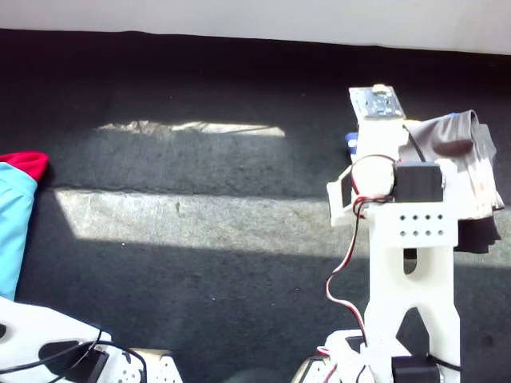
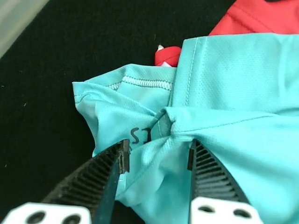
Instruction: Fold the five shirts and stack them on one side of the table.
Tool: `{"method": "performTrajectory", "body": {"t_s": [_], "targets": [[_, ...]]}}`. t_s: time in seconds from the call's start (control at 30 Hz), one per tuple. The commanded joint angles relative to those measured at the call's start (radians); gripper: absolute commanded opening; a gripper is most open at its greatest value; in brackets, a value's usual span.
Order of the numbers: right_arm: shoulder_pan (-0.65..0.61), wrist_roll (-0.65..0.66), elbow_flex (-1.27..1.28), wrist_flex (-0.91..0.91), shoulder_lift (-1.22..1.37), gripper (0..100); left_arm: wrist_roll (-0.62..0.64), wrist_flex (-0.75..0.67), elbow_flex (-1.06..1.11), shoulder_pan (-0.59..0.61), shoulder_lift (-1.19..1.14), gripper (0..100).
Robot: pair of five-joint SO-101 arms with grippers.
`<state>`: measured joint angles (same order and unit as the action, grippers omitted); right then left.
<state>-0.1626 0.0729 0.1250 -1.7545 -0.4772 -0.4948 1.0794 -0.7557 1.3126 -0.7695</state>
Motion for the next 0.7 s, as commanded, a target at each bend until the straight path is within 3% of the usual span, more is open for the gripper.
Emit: {"method": "performTrajectory", "body": {"t_s": [0.0, 0.17, 0.3, 0.67], "targets": [[-0.007, 0.008, 0.004, -0.004, -0.042, 8.4, -0.009, -0.017, -0.145, -0.008, -0.117, 21], [-0.005, 0.008, 0.004, -0.004, -0.044, 8.4, -0.008, 0.041, -0.308, -0.007, -0.283, 20], [-0.005, 0.006, 0.004, -0.004, -0.036, 8.4, -0.005, 0.203, -0.429, -0.031, -0.329, 0], [-0.005, 0.006, 0.005, -0.004, -0.036, 8.4, 0.003, 0.548, -0.834, -0.159, -0.340, 1]]}}
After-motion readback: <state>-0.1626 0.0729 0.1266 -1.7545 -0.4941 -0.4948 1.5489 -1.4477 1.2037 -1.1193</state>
